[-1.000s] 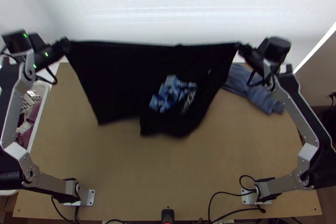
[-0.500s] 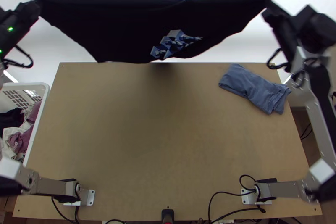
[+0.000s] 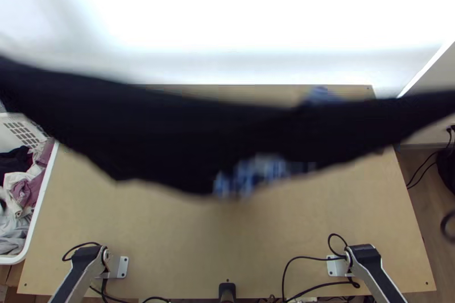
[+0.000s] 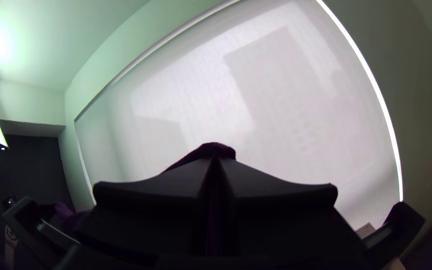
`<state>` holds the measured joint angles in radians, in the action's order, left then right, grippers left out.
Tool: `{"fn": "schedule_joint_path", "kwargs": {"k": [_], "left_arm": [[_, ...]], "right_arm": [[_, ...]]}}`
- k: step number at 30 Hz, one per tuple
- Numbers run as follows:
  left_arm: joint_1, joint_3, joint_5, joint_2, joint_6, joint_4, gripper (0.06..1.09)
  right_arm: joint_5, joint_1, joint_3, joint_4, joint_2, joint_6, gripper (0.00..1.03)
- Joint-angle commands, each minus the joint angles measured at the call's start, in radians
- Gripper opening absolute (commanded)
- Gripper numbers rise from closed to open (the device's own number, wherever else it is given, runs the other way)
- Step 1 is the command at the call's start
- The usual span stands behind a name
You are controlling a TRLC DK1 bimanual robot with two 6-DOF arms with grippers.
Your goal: Fold the t-shirt
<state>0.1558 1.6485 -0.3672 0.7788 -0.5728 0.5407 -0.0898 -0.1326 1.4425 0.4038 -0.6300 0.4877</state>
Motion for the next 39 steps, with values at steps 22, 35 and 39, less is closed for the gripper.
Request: {"fn": "schedule_joint_path", "kwargs": {"k": [22,35,39], "left_arm": [[0.019,-0.708,-0.009,0.29,0.054,-0.329,0.09],[0.008,-0.369,0.033,0.915,0.047,-0.446,0.09],[0.002,-0.227,0.044,1.06,0.044,-0.443,0.09]], "right_arm": [[-0.022,-0.018,-0.562,-0.346,-0.51,0.15,0.03],[0.021,0.018,-0.162,-0.379,-1.079,0.178,0.03],[0.039,0.016,-0.074,-0.381,-1.179,0.175,0.03]]}}
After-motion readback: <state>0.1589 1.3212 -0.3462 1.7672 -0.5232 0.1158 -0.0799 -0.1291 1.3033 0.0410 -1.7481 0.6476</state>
